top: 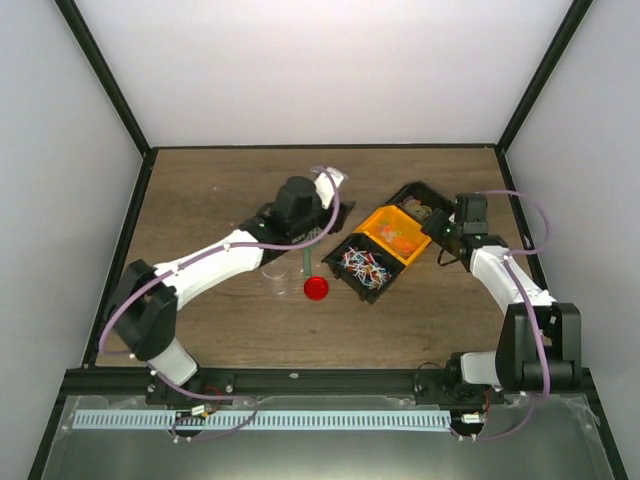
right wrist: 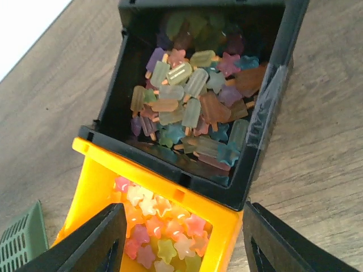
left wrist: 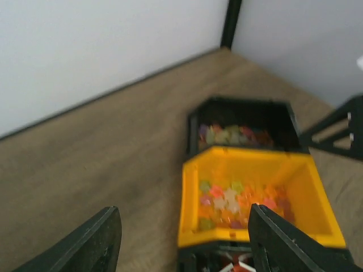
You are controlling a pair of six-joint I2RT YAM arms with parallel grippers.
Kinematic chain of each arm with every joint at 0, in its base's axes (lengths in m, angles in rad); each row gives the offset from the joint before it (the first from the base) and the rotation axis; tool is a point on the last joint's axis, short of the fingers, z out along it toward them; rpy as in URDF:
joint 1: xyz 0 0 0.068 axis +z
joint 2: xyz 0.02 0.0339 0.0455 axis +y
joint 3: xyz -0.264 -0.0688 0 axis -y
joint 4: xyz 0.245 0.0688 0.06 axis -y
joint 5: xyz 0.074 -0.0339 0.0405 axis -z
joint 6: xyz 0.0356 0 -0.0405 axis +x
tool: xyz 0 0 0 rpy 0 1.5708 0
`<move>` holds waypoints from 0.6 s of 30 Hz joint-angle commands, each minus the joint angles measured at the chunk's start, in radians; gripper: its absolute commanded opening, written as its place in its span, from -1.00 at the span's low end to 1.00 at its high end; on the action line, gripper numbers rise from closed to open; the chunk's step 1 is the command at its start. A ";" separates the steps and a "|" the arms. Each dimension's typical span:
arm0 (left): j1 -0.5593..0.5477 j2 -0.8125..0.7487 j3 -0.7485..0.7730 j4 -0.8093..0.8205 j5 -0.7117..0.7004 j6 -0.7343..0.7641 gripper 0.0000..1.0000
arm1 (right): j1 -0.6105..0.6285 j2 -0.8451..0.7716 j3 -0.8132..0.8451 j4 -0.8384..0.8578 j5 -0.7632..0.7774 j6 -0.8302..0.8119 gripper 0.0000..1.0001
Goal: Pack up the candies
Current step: Adjust the storage box at the center of the board.
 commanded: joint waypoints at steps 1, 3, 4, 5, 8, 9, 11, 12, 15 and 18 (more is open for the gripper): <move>-0.034 0.072 0.064 -0.073 -0.012 0.013 0.26 | 0.020 0.033 -0.004 -0.027 -0.001 0.006 0.16; -0.038 0.111 0.091 -0.090 -0.011 0.007 0.32 | 0.028 0.058 -0.006 -0.016 -0.005 0.000 0.18; -0.039 0.126 0.098 -0.095 -0.010 0.004 0.35 | 0.031 0.072 -0.007 -0.009 -0.010 -0.001 0.18; -0.039 0.137 0.101 -0.097 -0.009 0.002 0.39 | 0.033 0.086 -0.009 -0.004 -0.015 -0.003 0.18; -0.039 0.166 0.102 -0.100 -0.018 -0.003 0.45 | 0.041 0.123 -0.007 0.006 -0.020 -0.005 0.10; -0.039 0.174 0.102 -0.099 -0.019 -0.004 0.45 | 0.044 0.134 -0.008 0.009 -0.022 -0.009 0.04; -0.038 0.187 0.097 -0.095 -0.019 -0.003 0.46 | 0.052 0.155 0.000 0.010 -0.017 -0.015 -0.11; -0.039 0.194 0.097 -0.094 -0.021 -0.004 0.47 | 0.053 0.168 0.004 0.010 -0.016 -0.017 -0.18; -0.039 0.207 0.099 -0.092 -0.022 -0.007 0.69 | 0.061 0.191 0.025 0.010 -0.002 -0.044 -0.36; -0.037 0.210 0.100 -0.096 -0.016 -0.008 1.00 | 0.075 0.223 0.070 -0.014 0.041 -0.110 -0.60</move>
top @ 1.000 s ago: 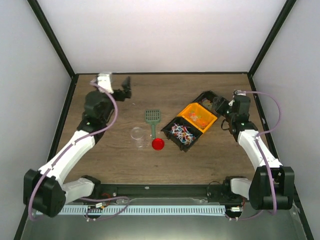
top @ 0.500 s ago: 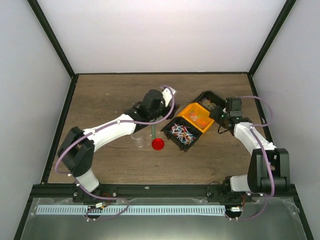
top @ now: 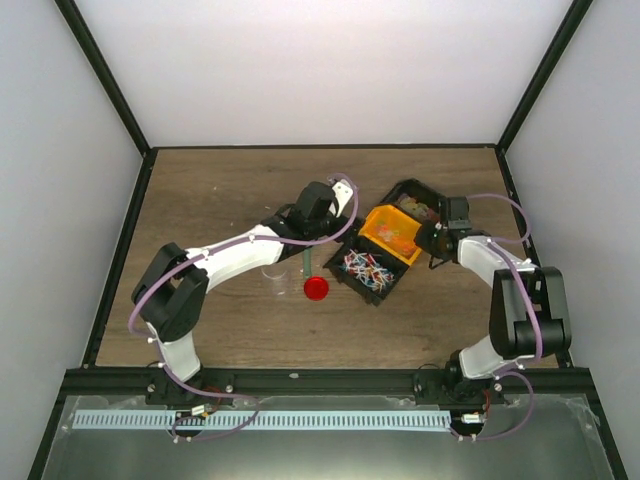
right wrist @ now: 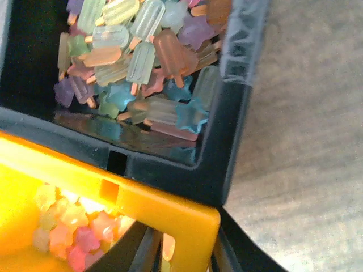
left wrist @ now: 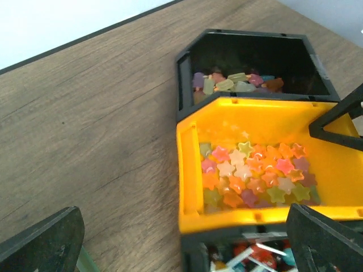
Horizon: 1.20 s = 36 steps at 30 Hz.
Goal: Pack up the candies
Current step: Adjust the storage box at the center of the board.
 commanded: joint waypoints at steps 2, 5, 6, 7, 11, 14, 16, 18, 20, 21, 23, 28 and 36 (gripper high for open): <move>0.004 0.012 0.020 0.001 0.000 -0.011 1.00 | 0.029 0.063 0.104 -0.030 0.056 -0.130 -0.75; 0.008 0.005 0.014 0.005 0.017 -0.015 1.00 | 0.029 0.089 0.150 -0.044 0.060 -0.187 -0.88; 0.009 0.004 0.012 0.006 0.024 -0.015 1.00 | 0.029 0.093 0.163 -0.043 0.053 -0.212 -0.89; 0.011 0.003 0.010 0.005 0.032 -0.014 1.00 | 0.029 0.094 0.174 -0.039 0.039 -0.248 -0.90; 0.017 0.005 0.007 0.002 0.058 -0.010 1.00 | 0.030 0.114 0.238 -0.044 -0.011 -0.368 -0.89; 0.025 0.015 0.012 0.005 0.085 0.002 1.00 | 0.035 0.149 0.297 -0.058 -0.077 -0.444 -0.78; 0.031 0.025 0.022 0.006 0.107 0.032 1.00 | 0.038 0.175 0.331 -0.072 -0.096 -0.479 -0.59; 0.041 0.048 0.044 -0.001 0.138 0.073 1.00 | 0.039 0.194 0.359 -0.087 -0.098 -0.487 -0.19; 0.049 0.077 0.072 -0.014 0.180 0.133 1.00 | 0.040 0.198 0.365 -0.087 -0.105 -0.486 0.04; 0.052 0.094 0.090 -0.020 0.195 0.164 1.00 | 0.039 0.193 0.363 -0.082 -0.105 -0.480 0.09; 0.057 0.140 0.140 -0.048 0.219 0.228 1.00 | 0.040 0.163 0.352 -0.063 -0.099 -0.465 0.14; 0.119 0.268 0.321 -0.149 0.345 0.283 1.00 | 0.040 0.028 0.300 -0.016 -0.107 -0.401 0.23; 0.149 0.475 0.599 -0.357 0.562 0.410 0.78 | 0.035 -0.209 0.197 0.037 -0.193 -0.286 0.26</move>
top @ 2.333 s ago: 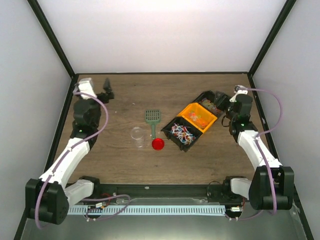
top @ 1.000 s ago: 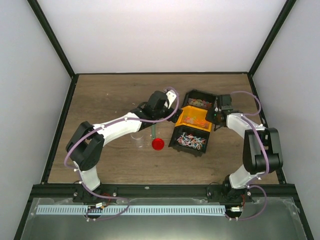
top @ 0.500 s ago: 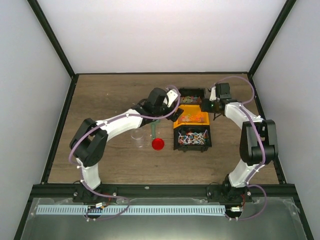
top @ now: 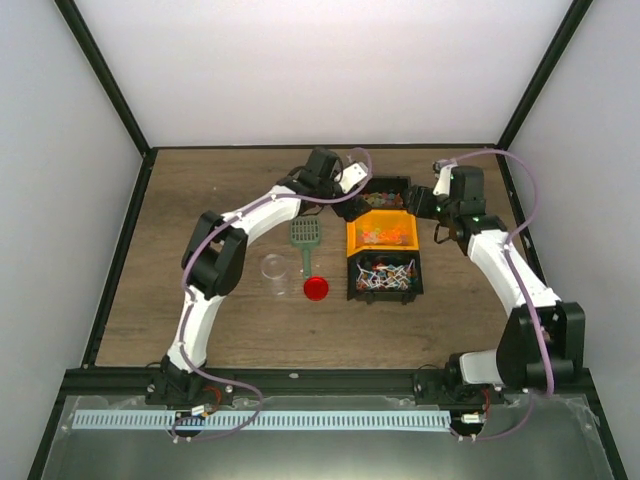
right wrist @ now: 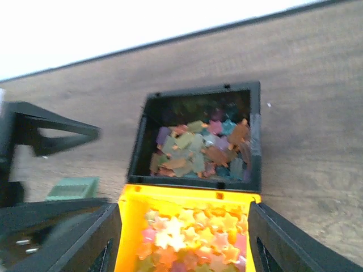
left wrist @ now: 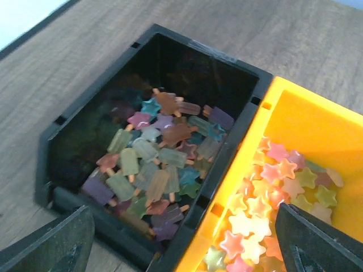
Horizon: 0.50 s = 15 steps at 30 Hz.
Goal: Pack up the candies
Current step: Adjust the storage box at the center of the board.
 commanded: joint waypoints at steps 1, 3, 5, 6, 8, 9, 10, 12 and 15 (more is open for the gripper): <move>-0.011 0.086 0.107 -0.148 0.181 0.117 0.78 | 0.001 -0.104 0.010 0.024 -0.084 0.062 0.28; -0.015 0.097 0.113 -0.150 0.199 0.150 0.79 | 0.001 -0.136 0.037 0.003 -0.104 0.059 0.33; -0.023 0.105 0.120 -0.153 0.199 0.170 0.75 | 0.001 -0.155 0.063 -0.025 -0.104 0.053 0.34; -0.027 0.109 0.127 -0.157 0.196 0.177 0.71 | 0.001 -0.161 0.072 -0.037 -0.102 0.049 0.35; -0.030 0.120 0.140 -0.161 0.179 0.181 0.58 | 0.001 -0.171 0.086 -0.055 -0.097 0.047 0.35; -0.033 0.130 0.152 -0.161 0.156 0.173 0.50 | 0.001 -0.175 0.094 -0.068 -0.099 0.047 0.35; -0.033 0.144 0.169 -0.167 0.133 0.165 0.44 | 0.001 -0.180 0.103 -0.080 -0.106 0.048 0.35; -0.033 0.178 0.217 -0.204 0.109 0.162 0.44 | 0.001 -0.197 0.110 -0.086 -0.130 0.056 0.35; -0.035 0.224 0.275 -0.228 0.075 0.154 0.43 | 0.001 -0.227 0.109 -0.076 -0.159 0.066 0.36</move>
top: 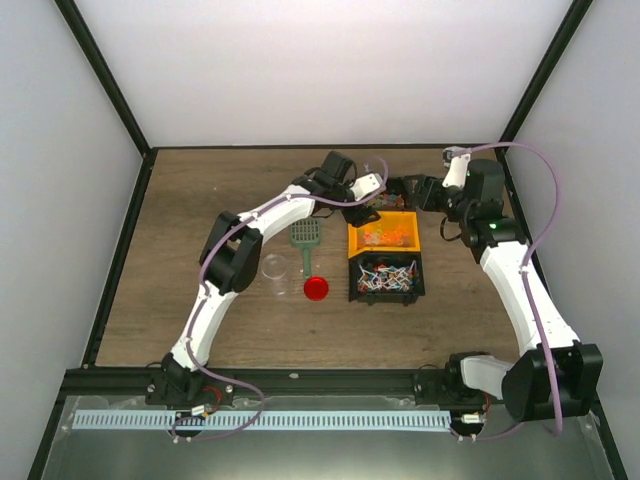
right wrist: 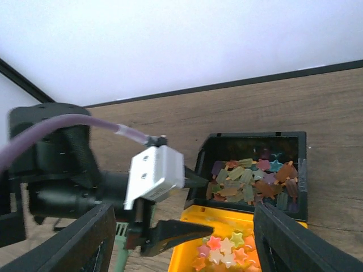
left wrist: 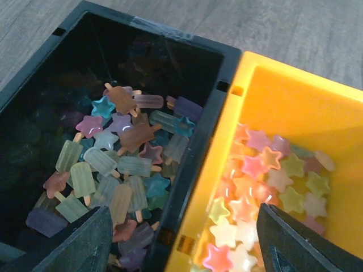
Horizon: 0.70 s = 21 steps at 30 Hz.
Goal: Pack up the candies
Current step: Adjust the storage box at the center of the board.
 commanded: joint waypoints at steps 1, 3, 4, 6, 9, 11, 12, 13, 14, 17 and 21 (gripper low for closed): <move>-0.007 0.079 0.085 -0.060 -0.038 0.011 0.38 | 0.001 -0.054 0.045 -0.025 -0.052 0.019 0.36; -0.007 0.100 0.108 -0.064 -0.033 0.008 0.27 | 0.001 -0.058 0.047 -0.031 -0.044 0.015 0.36; -0.008 0.106 0.113 -0.064 -0.033 0.008 0.23 | 0.001 -0.058 0.049 -0.035 -0.039 0.011 0.36; -0.009 0.113 0.115 -0.062 -0.035 0.006 0.13 | 0.001 -0.056 0.051 -0.041 -0.029 0.009 0.36; -0.009 0.111 0.112 -0.054 -0.041 -0.006 -0.08 | 0.001 -0.054 0.047 -0.036 -0.024 0.007 0.36; -0.009 0.108 0.108 -0.043 -0.050 -0.023 -0.19 | 0.001 -0.050 0.046 -0.033 -0.029 0.011 0.36; -0.009 0.107 0.104 -0.033 -0.058 -0.033 -0.23 | 0.001 -0.049 0.043 -0.029 -0.032 0.013 0.36; -0.009 0.105 0.100 -0.026 -0.061 -0.042 -0.26 | 0.000 -0.047 0.041 -0.025 -0.034 0.014 0.36; -0.009 0.102 0.094 -0.018 -0.063 -0.051 -0.28 | 0.001 -0.045 0.037 -0.022 -0.037 0.016 0.37; -0.009 0.087 0.068 0.019 -0.077 -0.088 -0.35 | 0.001 -0.043 0.022 -0.010 -0.042 0.023 0.36; -0.008 0.057 0.019 0.084 -0.149 -0.148 -0.38 | 0.002 -0.039 -0.001 0.006 -0.050 0.028 0.36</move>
